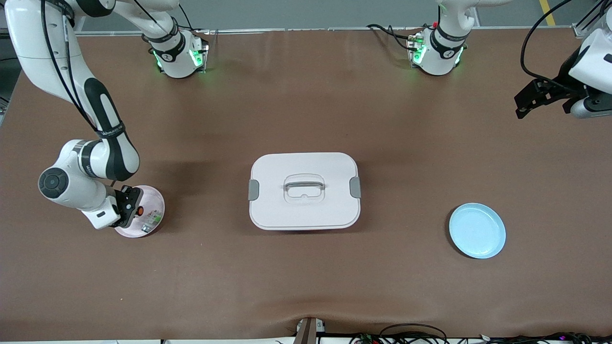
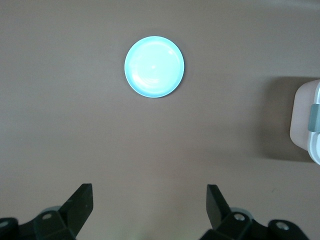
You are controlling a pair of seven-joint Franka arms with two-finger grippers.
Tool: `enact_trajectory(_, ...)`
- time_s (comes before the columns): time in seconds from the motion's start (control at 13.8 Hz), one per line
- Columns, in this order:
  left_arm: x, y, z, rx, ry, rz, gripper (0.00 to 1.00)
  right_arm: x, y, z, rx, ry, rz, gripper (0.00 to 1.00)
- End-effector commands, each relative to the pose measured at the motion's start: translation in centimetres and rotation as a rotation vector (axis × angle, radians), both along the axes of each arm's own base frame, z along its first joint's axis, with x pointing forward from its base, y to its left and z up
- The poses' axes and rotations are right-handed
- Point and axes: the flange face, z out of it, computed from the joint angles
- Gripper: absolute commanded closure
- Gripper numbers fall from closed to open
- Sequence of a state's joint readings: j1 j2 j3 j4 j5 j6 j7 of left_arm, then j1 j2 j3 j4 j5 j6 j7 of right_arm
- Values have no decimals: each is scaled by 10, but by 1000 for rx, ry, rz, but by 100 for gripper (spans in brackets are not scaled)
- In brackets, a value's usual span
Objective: Transfer orange switch to right arm and place
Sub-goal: 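Lower the switch onto the pink plate with the right gripper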
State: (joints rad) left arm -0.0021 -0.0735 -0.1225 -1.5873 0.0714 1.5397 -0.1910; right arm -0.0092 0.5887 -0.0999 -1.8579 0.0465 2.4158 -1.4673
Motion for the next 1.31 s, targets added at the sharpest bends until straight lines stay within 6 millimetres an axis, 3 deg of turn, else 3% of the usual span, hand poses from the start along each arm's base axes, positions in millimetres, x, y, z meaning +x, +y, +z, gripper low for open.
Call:
enact_trajectory(0.0,0,7,3,-39,-9,7,0,2,-6,-4,36,4,16,100)
enact_trajectory(0.15,1,17,2,-40,-9,17,0,1,-10,-9,39,11,24,100)
enact_trajectory(0.36,9,14,5,-42,-18,12,0,-2,-18,-10,40,16,36,100)
enact_trajectory(0.94,5,13,5,-33,-7,24,0,-4,-16,-21,51,22,23,97)
enact_trajectory(1.09,5,15,5,-34,-7,19,0,-4,-16,-21,54,22,18,92)
enact_trajectory(1.16,5,14,5,-37,-6,19,0,-4,-15,-21,54,22,19,84)
enact_trajectory(1.24,5,14,6,-39,-8,19,0,-4,-15,-21,53,20,20,59)
